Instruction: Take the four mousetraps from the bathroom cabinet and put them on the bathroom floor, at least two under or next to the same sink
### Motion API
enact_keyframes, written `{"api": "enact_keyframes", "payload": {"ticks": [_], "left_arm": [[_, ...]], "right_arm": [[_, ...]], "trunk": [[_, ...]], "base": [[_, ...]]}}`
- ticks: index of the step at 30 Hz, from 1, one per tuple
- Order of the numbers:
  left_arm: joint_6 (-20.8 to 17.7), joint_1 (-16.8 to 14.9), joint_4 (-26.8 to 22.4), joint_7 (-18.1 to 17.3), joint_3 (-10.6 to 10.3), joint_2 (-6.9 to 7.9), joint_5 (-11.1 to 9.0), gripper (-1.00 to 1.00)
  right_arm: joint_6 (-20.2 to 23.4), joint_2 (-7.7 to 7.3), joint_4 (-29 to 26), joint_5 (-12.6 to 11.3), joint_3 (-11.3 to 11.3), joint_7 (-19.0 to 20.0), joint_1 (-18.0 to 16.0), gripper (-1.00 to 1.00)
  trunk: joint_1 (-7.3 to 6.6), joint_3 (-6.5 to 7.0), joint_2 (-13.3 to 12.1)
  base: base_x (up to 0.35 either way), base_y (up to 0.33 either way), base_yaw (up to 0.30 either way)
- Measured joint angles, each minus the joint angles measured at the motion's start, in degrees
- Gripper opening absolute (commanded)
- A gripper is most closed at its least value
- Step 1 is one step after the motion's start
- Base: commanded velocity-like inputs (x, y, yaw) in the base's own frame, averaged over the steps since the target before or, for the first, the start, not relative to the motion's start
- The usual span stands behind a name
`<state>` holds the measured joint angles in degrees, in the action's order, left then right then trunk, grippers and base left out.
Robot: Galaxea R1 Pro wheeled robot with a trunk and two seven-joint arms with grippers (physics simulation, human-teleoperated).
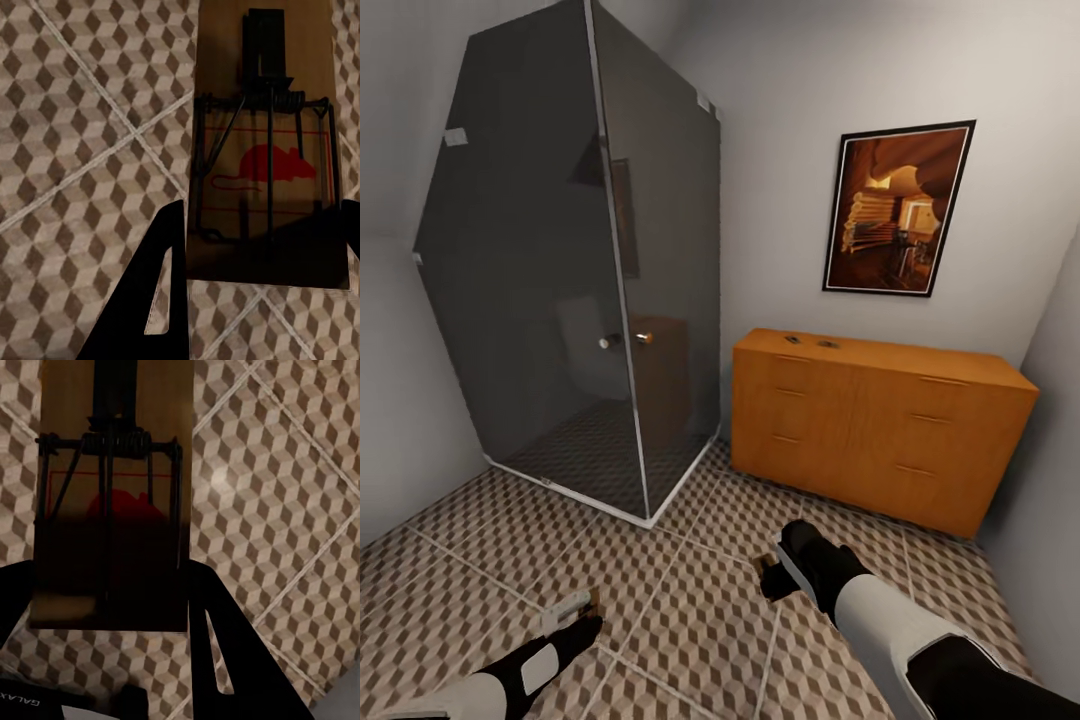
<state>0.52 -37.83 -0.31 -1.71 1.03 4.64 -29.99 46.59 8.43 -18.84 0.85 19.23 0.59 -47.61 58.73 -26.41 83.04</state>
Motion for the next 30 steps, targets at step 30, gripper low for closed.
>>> {"api": "enact_keyframes", "payload": {"ticks": [30], "left_arm": [[-0.04,0.0,-0.46,-0.75,-0.22,0.71,0.08,-1.0]], "right_arm": [[-0.63,-0.32,-0.02,-0.05,-0.17,-0.28,0.0,-1.0]], "trunk": [[0.0,0.0,0.0]], "base": [[0.0,0.0,0.292]]}}
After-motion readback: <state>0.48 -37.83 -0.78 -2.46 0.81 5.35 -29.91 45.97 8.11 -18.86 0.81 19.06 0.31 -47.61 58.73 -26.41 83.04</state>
